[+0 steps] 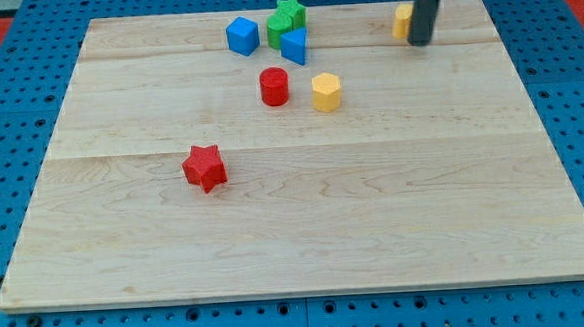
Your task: Slide the yellow hexagon to the bottom left of the yellow heart
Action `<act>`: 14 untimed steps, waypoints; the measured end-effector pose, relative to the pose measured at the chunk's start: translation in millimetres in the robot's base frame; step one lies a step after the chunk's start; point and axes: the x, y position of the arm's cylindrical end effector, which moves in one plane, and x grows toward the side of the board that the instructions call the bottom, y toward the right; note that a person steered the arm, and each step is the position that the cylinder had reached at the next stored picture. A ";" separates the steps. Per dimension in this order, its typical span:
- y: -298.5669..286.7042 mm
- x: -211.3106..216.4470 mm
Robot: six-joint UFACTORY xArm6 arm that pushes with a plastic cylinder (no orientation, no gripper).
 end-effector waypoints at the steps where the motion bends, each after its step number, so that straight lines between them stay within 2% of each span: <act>1: -29.4 83.7; 2: -112.8 100.3; 3: -160.3 100.3; 6: -156.2 100.3; 9: -78.2 77.7; 10: -69.9 78.5; 12: -188.4 79.1; 14: -109.5 51.2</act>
